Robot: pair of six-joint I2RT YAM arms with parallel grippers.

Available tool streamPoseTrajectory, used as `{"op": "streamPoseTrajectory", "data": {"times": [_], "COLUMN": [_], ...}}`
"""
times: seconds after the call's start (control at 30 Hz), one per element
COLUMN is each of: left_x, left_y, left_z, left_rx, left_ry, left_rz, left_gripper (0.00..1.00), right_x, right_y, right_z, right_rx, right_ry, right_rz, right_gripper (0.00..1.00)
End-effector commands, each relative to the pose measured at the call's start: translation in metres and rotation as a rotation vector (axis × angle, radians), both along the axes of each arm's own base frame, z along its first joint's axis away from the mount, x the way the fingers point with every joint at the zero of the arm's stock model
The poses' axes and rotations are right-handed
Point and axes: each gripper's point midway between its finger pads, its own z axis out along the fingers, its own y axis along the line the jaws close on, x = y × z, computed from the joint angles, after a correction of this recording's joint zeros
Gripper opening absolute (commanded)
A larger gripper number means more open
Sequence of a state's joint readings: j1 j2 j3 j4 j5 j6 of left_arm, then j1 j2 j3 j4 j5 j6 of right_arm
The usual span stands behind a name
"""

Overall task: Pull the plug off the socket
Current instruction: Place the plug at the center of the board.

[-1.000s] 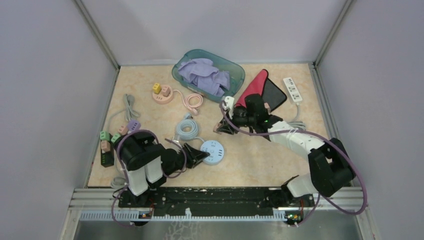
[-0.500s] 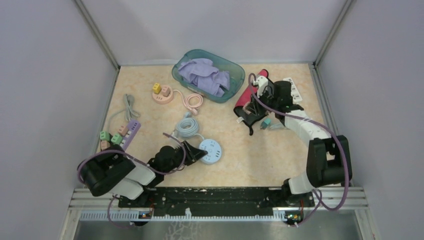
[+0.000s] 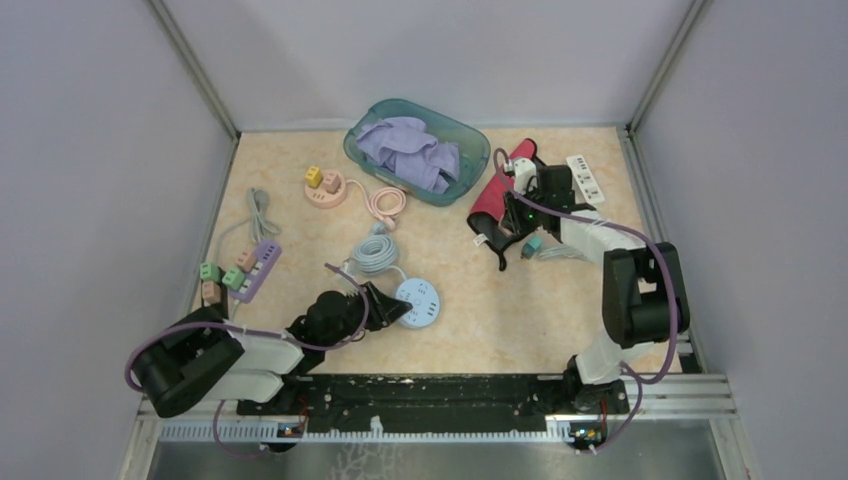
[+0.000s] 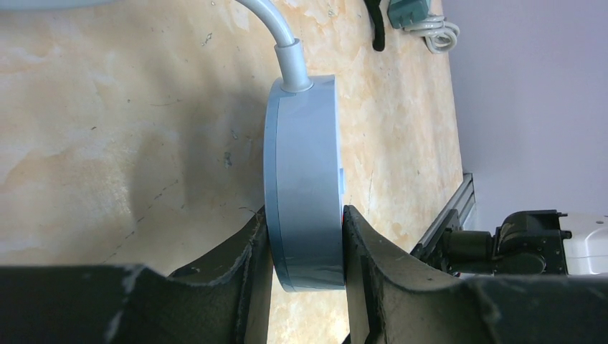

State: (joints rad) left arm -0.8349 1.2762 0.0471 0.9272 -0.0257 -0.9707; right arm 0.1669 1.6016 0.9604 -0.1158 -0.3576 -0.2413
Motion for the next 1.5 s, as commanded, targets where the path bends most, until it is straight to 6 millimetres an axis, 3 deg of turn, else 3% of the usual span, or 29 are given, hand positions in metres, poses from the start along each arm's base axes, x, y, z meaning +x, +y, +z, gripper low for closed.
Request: {"op": "streamPoseTrajectory", "data": {"times": [0.0, 0.2, 0.5, 0.73, 0.9, 1.17, 1.47], "left_x": [0.001, -0.001, -0.003, -0.004, -0.005, -0.008, -0.007], "left_y": [0.003, 0.003, 0.000, -0.004, -0.006, -0.008, -0.010], "left_z": [0.003, 0.005, 0.010, 0.014, 0.017, 0.027, 0.042], "left_rx": [0.029, 0.025, 0.032, 0.030, 0.037, 0.038, 0.037], "left_ry": [-0.067, -0.079, -0.122, -0.140, -0.164, -0.245, -0.319], "left_rz": [-0.021, -0.033, -0.063, -0.091, -0.110, -0.156, -0.176], "left_gripper": [0.00, 0.00, 0.00, 0.00, 0.00, 0.00, 0.00], "right_x": [0.022, 0.021, 0.022, 0.018, 0.008, -0.035, -0.084], "right_y": [-0.007, -0.008, -0.008, 0.000, 0.012, 0.050, 0.079], "right_z": [0.017, 0.013, 0.028, 0.046, 0.070, 0.125, 0.166], "right_rx": [-0.022, -0.031, -0.030, 0.008, 0.057, 0.218, 0.355], "right_ry": [-0.046, -0.021, -0.058, -0.092, -0.155, -0.308, -0.391], "right_rz": [-0.046, -0.042, -0.038, 0.000, 0.082, 0.352, 0.563], "right_gripper": [0.09, 0.24, 0.54, 0.56, 0.56, 0.56, 0.56]}}
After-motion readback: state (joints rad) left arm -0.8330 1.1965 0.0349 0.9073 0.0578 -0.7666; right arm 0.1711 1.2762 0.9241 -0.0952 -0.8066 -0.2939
